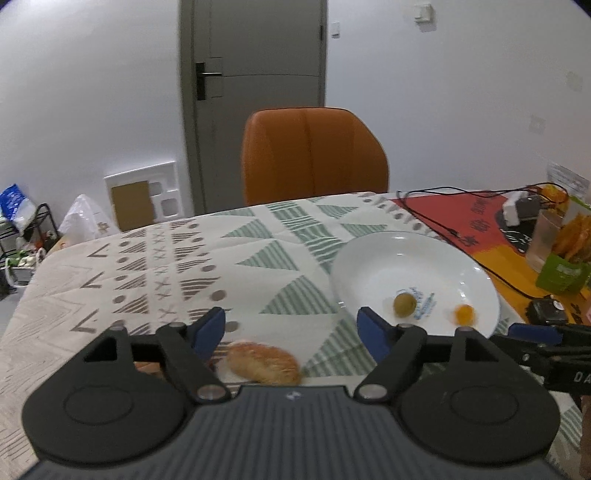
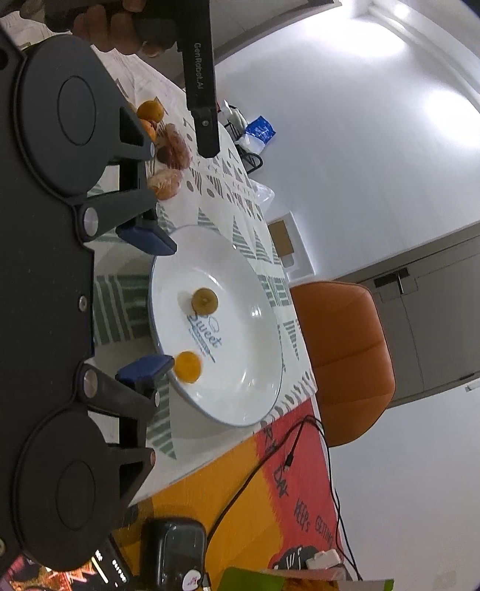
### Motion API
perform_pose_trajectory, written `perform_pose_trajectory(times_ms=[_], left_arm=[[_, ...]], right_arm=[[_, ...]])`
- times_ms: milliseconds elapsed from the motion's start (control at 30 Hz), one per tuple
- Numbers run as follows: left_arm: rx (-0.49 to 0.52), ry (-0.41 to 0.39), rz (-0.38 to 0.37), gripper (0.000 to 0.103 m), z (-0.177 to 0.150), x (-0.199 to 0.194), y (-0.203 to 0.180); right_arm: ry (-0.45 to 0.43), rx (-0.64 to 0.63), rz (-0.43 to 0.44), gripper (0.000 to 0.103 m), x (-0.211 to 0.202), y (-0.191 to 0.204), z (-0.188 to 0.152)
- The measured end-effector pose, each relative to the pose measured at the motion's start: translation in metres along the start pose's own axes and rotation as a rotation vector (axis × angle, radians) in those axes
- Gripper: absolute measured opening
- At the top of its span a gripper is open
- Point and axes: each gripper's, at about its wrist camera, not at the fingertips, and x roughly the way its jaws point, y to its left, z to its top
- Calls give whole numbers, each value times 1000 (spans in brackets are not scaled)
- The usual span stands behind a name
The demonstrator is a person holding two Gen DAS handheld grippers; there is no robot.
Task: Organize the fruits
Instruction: 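Move both open grippers back over the fruit pile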
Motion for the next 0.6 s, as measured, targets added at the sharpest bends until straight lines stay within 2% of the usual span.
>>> perform_pose_trajectory(times_ms=[167,233,333,400,600], left_arm=[[-25,-14,32,81,-6,-9,17],[-32,-21,46,85,-9,-13,23],[-44,-25,63,86,-13,-20,34],[-56,-31,81,87,-16,-25,42],[-96,-25,126,88,-28,-35,64]], right_arm=[[2,-12,11,71,5,10,2],[-2,-14,16,83,7,15,2],[-12,-19,27,95,9,23,1],[-14,-32,38,99,12,31,1],[9,-75,79,100,18,54,-3]])
